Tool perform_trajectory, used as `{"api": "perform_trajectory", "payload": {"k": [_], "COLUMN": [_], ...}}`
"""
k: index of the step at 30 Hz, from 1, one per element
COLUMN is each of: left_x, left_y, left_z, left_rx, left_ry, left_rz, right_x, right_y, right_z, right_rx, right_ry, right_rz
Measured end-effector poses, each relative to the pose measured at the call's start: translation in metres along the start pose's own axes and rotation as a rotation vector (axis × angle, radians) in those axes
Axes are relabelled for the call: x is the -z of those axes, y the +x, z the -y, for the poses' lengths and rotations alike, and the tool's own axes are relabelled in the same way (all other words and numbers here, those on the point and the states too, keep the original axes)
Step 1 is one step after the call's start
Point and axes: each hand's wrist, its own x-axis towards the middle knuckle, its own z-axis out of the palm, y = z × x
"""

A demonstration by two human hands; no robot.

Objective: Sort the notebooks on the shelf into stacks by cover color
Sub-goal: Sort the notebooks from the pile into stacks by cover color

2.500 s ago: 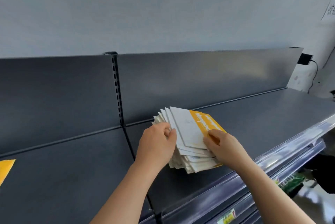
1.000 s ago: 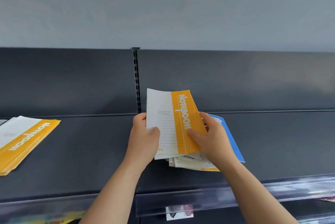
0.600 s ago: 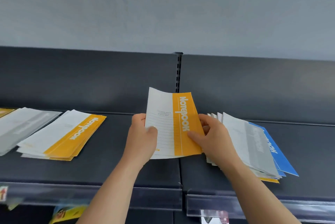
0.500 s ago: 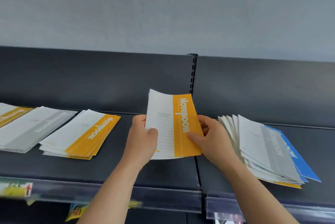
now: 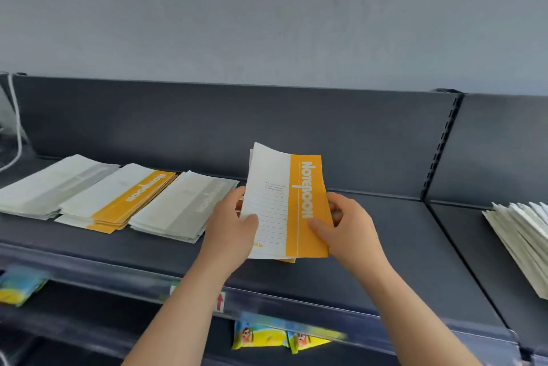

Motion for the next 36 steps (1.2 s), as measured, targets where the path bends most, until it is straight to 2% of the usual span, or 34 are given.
{"api": "perform_trajectory", "payload": {"k": [14,22,27,36], "left_x": [0.102,0.168,0.220,0.280], "left_y": [0.046,0.074,0.106,0.152], "left_z": [0.084,0.135,0.168,0.218], "left_rx": [0.004,0.024,-0.004,-0.046], "left_ry": [0.094,0.187,0.272,0.383], "left_rz": [-0.235,-0.279,-0.247,-0.098], "right_x": [-0.128,-0.206,-0.263,-0.338], "right_y": [0.044,0.053,0.058,0.062], "right_z": [0.062,0.099,0.129,0.157], "right_rx": [0.091,0.135,0.089,-0.015], "right_ry": [-0.067,-0.080,-0.101,-0.330], "right_rz": [0.172,0.210,0.171,0.138]}}
